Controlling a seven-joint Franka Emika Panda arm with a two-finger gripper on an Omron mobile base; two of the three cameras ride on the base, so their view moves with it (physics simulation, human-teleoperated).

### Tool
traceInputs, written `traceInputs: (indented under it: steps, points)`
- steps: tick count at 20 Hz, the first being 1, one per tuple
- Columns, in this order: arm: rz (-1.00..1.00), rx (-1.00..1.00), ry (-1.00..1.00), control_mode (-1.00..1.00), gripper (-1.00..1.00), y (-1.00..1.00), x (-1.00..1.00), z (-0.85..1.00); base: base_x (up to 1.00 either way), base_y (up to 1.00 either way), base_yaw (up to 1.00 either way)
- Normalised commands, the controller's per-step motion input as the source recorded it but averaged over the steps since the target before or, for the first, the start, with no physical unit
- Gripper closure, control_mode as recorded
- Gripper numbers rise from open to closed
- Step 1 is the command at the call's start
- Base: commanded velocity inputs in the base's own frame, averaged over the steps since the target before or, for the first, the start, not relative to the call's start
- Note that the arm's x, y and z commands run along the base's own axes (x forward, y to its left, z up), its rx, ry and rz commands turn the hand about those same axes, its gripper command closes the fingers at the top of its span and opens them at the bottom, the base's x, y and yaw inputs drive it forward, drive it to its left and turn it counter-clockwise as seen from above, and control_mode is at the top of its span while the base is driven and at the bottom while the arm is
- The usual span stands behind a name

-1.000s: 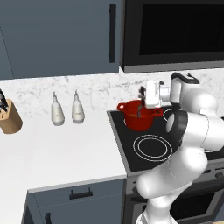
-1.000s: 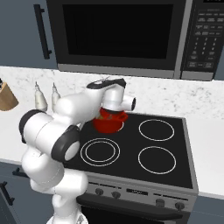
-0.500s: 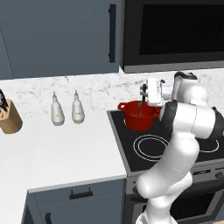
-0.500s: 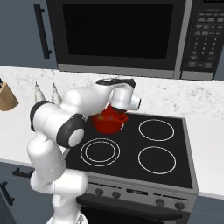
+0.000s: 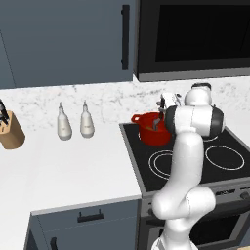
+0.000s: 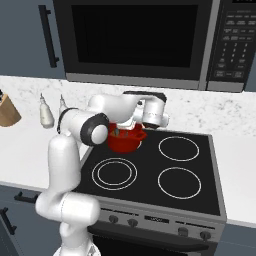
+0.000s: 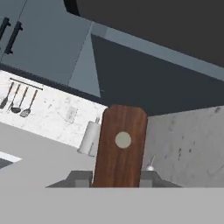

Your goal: Put the potato and avocado in the pot. Retrieve the spatula and lightly stir the vegetables in the pot.

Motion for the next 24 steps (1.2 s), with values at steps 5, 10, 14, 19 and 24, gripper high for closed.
traceInputs:
  steps: [5, 10, 14, 19, 24]
  points:
    - [0.15, 0.0, 0.08, -1.0, 1.0, 0.0, 0.33, -0.54, 0.0, 0.0, 0.0]
    - [0.22, 0.0, 0.0, -1.0, 1.0, 0.05, -0.45, -0.56, 0.0, 0.0, 0.0]
    - [0.12, 0.0, 0.0, -1.0, 1.0, 0.49, -0.77, -0.5, 0.0, 0.0, 0.0]
    - [0.0, 0.0, 0.09, -1.0, 1.0, 0.42, 0.15, 0.08, 0.0, 0.0, 0.0]
    - [0.0, 0.0, 0.16, -1.0, 1.0, -0.11, 0.3, 0.21, 0.0, 0.0, 0.0]
